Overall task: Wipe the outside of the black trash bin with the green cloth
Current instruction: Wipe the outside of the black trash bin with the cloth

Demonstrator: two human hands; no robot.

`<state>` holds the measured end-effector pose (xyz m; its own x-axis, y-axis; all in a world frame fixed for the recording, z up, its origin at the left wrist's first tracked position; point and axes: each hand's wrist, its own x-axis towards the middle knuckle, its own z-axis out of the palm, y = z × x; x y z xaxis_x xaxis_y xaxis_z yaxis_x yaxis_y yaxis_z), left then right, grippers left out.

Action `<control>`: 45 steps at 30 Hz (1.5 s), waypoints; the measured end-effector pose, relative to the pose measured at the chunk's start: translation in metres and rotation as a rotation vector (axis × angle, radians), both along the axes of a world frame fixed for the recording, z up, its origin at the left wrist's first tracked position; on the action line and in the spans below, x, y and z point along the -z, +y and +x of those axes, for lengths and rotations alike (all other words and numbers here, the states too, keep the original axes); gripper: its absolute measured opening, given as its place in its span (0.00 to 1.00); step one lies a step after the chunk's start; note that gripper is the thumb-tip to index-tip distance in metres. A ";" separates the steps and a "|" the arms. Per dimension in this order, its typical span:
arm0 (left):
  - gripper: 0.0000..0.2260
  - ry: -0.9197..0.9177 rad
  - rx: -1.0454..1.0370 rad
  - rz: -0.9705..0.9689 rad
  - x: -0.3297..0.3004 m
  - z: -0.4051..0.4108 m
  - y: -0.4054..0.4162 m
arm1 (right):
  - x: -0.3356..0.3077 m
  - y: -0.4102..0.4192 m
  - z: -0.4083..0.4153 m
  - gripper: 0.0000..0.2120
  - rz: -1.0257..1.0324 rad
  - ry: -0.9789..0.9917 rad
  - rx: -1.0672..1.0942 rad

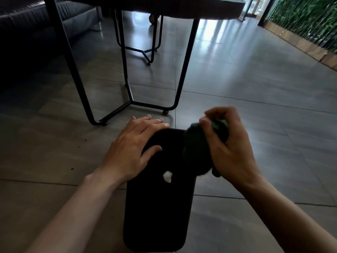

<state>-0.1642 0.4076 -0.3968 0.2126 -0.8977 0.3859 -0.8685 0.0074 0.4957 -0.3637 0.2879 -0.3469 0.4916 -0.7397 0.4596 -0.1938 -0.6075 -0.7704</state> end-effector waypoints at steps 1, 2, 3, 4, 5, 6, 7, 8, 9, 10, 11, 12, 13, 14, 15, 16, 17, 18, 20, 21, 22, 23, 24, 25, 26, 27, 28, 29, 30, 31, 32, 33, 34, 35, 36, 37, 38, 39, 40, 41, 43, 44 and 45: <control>0.24 0.008 -0.006 0.004 0.000 0.001 -0.002 | 0.000 0.005 0.006 0.07 -0.059 -0.091 0.034; 0.24 0.018 -0.011 0.006 0.000 0.003 -0.004 | 0.003 0.011 0.012 0.08 -0.122 -0.161 0.053; 0.24 0.026 -0.014 0.006 0.001 0.004 -0.006 | 0.010 0.019 0.019 0.09 -0.185 -0.205 0.042; 0.24 0.032 -0.012 0.006 0.001 0.005 -0.008 | 0.021 0.027 0.023 0.10 -0.247 -0.207 0.001; 0.24 0.036 -0.007 0.009 0.002 0.007 -0.009 | 0.037 0.034 0.025 0.12 -0.316 -0.145 -0.053; 0.24 0.040 -0.002 0.009 0.003 0.008 -0.009 | 0.057 0.041 0.024 0.14 -0.402 -0.009 -0.101; 0.23 0.042 -0.001 0.006 0.004 0.010 -0.008 | 0.077 0.048 0.020 0.18 -0.501 0.168 -0.135; 0.23 0.045 -0.005 -0.001 0.005 0.011 -0.007 | 0.096 0.052 0.012 0.25 -0.600 0.335 -0.158; 0.23 0.049 -0.010 -0.005 0.005 0.011 -0.006 | 0.112 0.054 0.003 0.31 -0.671 0.453 -0.176; 0.23 0.051 -0.015 -0.005 0.005 0.011 -0.006 | 0.123 0.054 -0.005 0.35 -0.703 0.509 -0.194; 0.23 0.048 -0.014 -0.007 0.005 0.011 -0.006 | 0.127 0.055 -0.009 0.37 -0.711 0.524 -0.209; 0.23 0.043 -0.009 -0.006 0.005 0.010 -0.006 | 0.129 0.055 -0.013 0.38 -0.709 0.519 -0.226; 0.22 0.040 -0.009 -0.004 0.004 0.009 -0.007 | 0.129 0.054 -0.015 0.37 -0.714 0.504 -0.242; 0.22 0.043 -0.014 -0.002 0.003 0.008 -0.008 | 0.127 0.053 -0.015 0.35 -0.740 0.485 -0.257; 0.22 0.049 -0.021 0.000 0.002 0.008 -0.009 | 0.124 0.051 -0.013 0.31 -0.787 0.459 -0.261; 0.22 0.053 -0.027 0.001 0.002 0.008 -0.009 | 0.121 0.048 -0.011 0.27 -0.842 0.433 -0.257; 0.22 0.054 -0.029 0.000 0.003 0.008 -0.008 | 0.117 0.044 -0.009 0.23 -0.893 0.415 -0.243; 0.22 0.055 -0.030 -0.003 0.004 0.008 -0.008 | 0.113 0.039 -0.007 0.21 -0.934 0.407 -0.214; 0.22 0.059 -0.036 -0.004 0.006 0.009 -0.007 | 0.105 0.029 -0.003 0.18 -0.985 0.418 -0.124; 0.22 0.062 -0.039 -0.001 0.006 0.009 -0.007 | 0.101 0.026 0.000 0.18 -0.992 0.428 -0.095; 0.22 0.061 -0.040 0.003 0.005 0.010 -0.006 | 0.099 0.024 0.003 0.19 -0.991 0.434 -0.094; 0.22 0.059 -0.037 0.006 0.005 0.010 -0.007 | 0.098 0.023 0.006 0.20 -0.983 0.440 -0.122; 0.22 0.056 -0.029 0.008 0.004 0.010 -0.006 | 0.098 0.023 0.009 0.21 -0.969 0.448 -0.172; 0.22 0.055 -0.017 0.010 0.004 0.010 -0.007 | 0.100 0.023 0.010 0.23 -0.950 0.466 -0.230; 0.22 0.054 -0.007 0.009 0.003 0.010 -0.007 | 0.103 0.023 0.010 0.25 -0.934 0.490 -0.275; 0.22 0.053 -0.002 0.003 0.003 0.009 -0.007 | 0.107 0.024 0.009 0.28 -0.925 0.507 -0.299; 0.22 0.055 -0.003 -0.004 0.004 0.009 -0.007 | 0.112 0.027 0.008 0.28 -0.920 0.512 -0.308; 0.22 0.061 -0.007 -0.011 0.004 0.009 -0.007 | 0.120 0.032 0.005 0.28 -0.919 0.502 -0.321; 0.23 0.073 -0.010 -0.015 0.004 0.009 -0.007 | 0.129 0.040 0.000 0.25 -0.929 0.487 -0.356; 0.23 0.084 -0.012 -0.018 0.004 0.009 -0.008 | 0.141 0.049 -0.007 0.23 -0.958 0.477 -0.411; 0.23 0.092 -0.013 -0.019 0.004 0.009 -0.007 | 0.152 0.059 -0.014 0.21 -1.005 0.488 -0.477; 0.23 0.097 -0.014 -0.017 0.004 0.009 -0.006 | 0.162 0.069 -0.021 0.20 -1.053 0.515 -0.540; 0.23 0.102 -0.014 -0.016 0.004 0.009 -0.004 | 0.167 0.076 -0.028 0.19 -1.092 0.542 -0.590; 0.23 0.107 -0.015 -0.014 0.005 0.009 -0.003 | 0.168 0.078 -0.031 0.18 -1.108 0.547 -0.623; 0.23 0.114 -0.017 -0.011 0.005 0.009 -0.003 | 0.164 0.076 -0.031 0.17 -1.095 0.532 -0.629; 0.23 0.120 -0.017 -0.008 0.005 0.009 -0.003 | 0.156 0.071 -0.027 0.17 -1.048 0.492 -0.606; 0.23 0.126 -0.017 -0.005 0.004 0.008 -0.004 | 0.144 0.063 -0.021 0.17 -0.970 0.436 -0.548; 0.23 0.130 -0.016 -0.003 0.004 0.008 -0.004 | 0.130 0.053 -0.012 0.17 -0.887 0.373 -0.451; 0.23 0.135 -0.015 -0.002 0.003 0.008 -0.005 | 0.116 0.041 -0.004 0.18 -0.809 0.327 -0.338; 0.22 0.140 -0.013 -0.002 0.002 0.008 -0.006 | 0.104 0.031 0.005 0.19 -0.749 0.296 -0.239; 0.21 0.150 -0.007 -0.004 0.000 0.010 -0.006 | 0.097 0.024 0.016 0.20 -0.713 0.267 -0.172; 0.21 0.154 -0.005 -0.004 0.000 0.010 -0.006 | 0.104 0.027 0.014 0.20 -0.735 0.269 -0.196; 0.21 0.159 -0.004 -0.004 0.000 0.011 -0.005 | 0.115 0.033 0.008 0.20 -0.780 0.281 -0.245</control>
<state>-0.1528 0.4021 -0.3970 0.2749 -0.8953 0.3505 -0.7789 0.0063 0.6271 -0.3559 0.3210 -0.4619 0.7677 -0.1212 0.6292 -0.1085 -0.9924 -0.0588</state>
